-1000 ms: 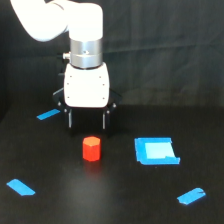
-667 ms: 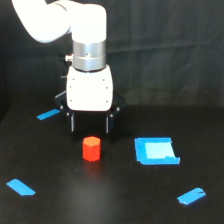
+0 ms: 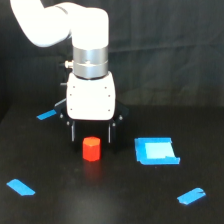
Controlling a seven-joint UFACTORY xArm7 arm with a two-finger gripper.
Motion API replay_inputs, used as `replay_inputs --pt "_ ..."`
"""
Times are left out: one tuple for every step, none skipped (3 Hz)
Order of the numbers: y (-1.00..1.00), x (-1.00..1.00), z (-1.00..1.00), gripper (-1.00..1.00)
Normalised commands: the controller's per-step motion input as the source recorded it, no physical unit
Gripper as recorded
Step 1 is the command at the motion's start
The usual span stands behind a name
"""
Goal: Pick up the red object from the table
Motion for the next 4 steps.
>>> replay_inputs --pt "-0.55 0.05 -0.12 0.9" --pt "0.05 0.01 -0.21 -1.0" --pt "-0.04 0.14 -0.33 -1.0" --pt "0.0 0.07 -0.28 -0.97"
